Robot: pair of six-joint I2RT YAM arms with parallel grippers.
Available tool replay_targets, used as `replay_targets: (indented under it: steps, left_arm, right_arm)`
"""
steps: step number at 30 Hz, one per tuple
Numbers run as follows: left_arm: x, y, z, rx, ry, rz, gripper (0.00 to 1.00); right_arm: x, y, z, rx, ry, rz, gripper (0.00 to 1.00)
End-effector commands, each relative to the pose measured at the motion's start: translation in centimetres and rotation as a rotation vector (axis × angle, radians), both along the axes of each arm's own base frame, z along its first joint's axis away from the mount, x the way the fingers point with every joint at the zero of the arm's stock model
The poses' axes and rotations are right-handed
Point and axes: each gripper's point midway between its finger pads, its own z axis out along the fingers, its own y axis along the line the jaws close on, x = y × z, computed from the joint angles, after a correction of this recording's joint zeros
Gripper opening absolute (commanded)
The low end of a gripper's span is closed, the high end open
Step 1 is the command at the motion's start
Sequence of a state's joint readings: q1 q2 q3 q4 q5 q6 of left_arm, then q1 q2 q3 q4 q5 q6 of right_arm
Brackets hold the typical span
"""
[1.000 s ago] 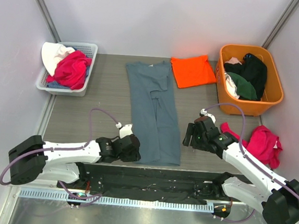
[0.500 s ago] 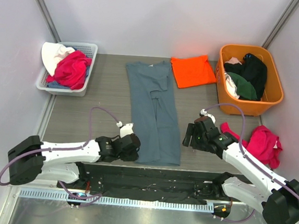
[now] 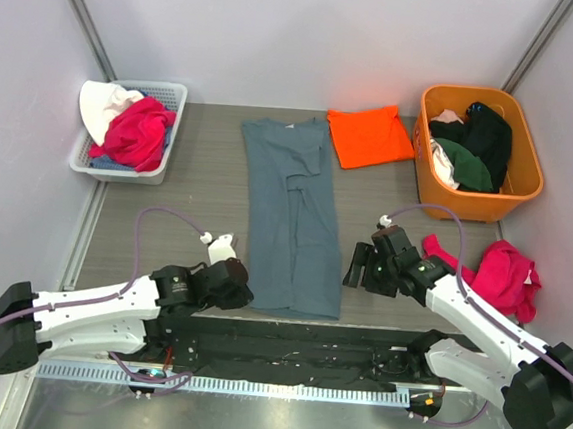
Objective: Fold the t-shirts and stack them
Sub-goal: Fold the tshirt
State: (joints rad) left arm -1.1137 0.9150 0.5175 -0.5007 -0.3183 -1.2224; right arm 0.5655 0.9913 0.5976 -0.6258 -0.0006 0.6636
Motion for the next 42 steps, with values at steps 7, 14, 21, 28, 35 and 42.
replay_targets:
  steps: [7,14,21,28,35,42]
  left_arm:
    - [0.0,0.7,-0.8,0.040,0.006,0.022,0.00]
    - [0.0,0.6,-1.1,0.041,0.012,0.023,0.00]
    - [0.0,0.6,-0.9,0.034,0.007,0.024,0.00]
    - [0.0,0.8,-0.9,0.030,0.005,0.030,0.00]
    - [-0.1,1.1,-1.0,0.027,0.003,0.038,0.00]
    - [-0.1,1.2,-1.1,0.029,0.002,0.044,0.00]
  right_arm:
    - [-3.7,2.5,-1.2,0.141,0.130,0.064,0.71]
    - [-5.5,3.8,-2.2,0.196,0.162,0.059,0.71]
    - [-5.3,3.3,-4.0,0.170,0.160,0.011,0.69]
    - [-4.6,3.5,-5.0,0.150,0.161,-0.011,0.66]
    - [-5.9,3.5,-5.7,0.114,0.205,0.005,0.61]
    - [-7.1,2.9,-6.7,0.066,0.239,-0.001,0.45]
